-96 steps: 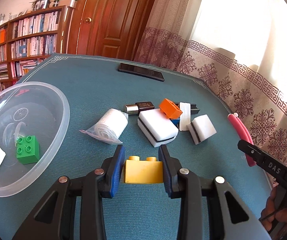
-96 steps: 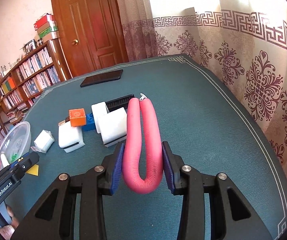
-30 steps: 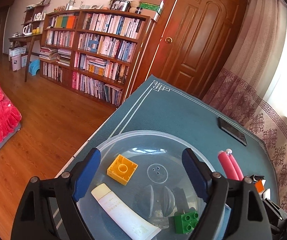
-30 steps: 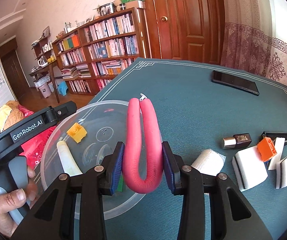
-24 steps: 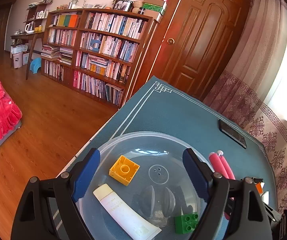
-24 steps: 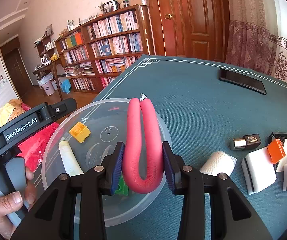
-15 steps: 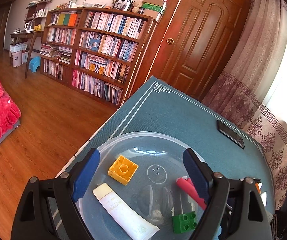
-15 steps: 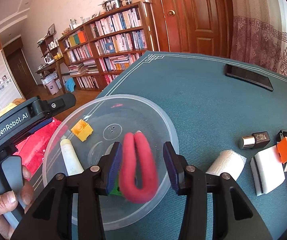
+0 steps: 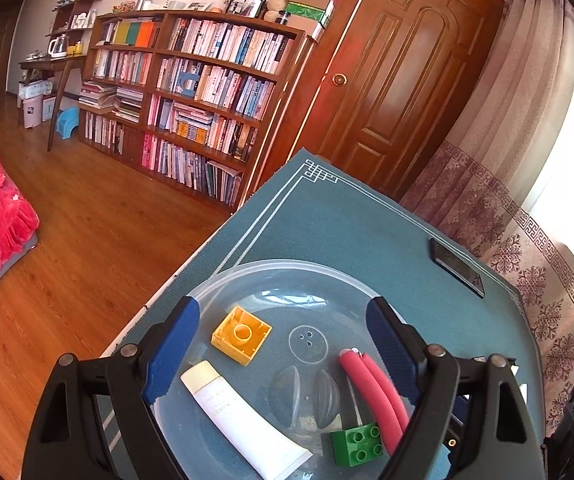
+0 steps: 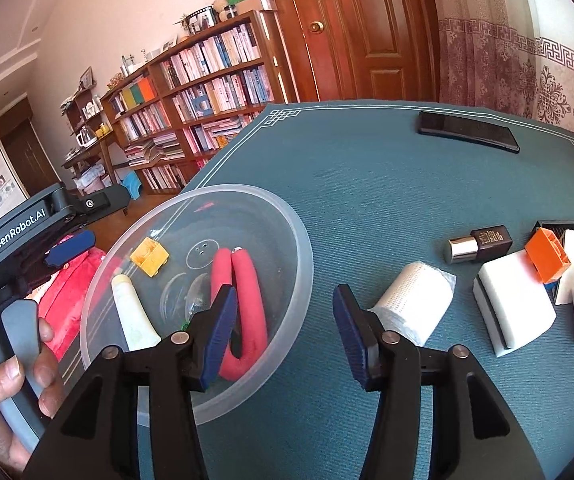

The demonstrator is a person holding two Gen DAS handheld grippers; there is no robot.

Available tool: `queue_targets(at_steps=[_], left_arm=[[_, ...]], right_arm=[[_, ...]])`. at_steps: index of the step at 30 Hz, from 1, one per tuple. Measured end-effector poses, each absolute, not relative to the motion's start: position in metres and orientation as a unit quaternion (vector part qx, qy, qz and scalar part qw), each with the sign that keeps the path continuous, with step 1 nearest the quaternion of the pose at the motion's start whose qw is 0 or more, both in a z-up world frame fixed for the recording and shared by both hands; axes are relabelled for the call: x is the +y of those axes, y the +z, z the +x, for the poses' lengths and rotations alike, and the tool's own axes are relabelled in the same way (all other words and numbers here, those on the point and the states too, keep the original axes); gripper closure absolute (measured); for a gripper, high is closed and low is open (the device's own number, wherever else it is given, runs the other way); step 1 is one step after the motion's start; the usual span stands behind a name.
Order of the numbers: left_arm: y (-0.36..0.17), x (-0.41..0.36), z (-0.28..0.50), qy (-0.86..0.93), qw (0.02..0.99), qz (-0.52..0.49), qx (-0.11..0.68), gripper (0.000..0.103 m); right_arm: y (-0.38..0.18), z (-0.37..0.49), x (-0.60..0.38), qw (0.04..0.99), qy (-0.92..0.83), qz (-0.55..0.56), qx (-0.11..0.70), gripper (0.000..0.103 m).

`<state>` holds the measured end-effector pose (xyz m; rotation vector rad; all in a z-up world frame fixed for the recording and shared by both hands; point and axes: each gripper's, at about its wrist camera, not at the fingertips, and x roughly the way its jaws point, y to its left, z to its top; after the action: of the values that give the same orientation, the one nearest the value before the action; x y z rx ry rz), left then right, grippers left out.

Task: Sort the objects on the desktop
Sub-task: 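Carry yellow brick and pink pliers over the container and release both, then move both grippers back toward the wrapped white roll and sponges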

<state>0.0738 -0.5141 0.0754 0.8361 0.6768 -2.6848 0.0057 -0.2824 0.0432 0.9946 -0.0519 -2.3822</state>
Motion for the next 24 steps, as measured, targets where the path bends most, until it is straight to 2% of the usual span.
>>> queue_targets(at_steps=[24], left_arm=[[0.074, -0.438, 0.069, -0.929, 0.069, 0.313, 0.185, 0.015]], right_arm=[[0.047, 0.013, -0.183, 0.196, -0.916, 0.341, -0.079, 0.049]])
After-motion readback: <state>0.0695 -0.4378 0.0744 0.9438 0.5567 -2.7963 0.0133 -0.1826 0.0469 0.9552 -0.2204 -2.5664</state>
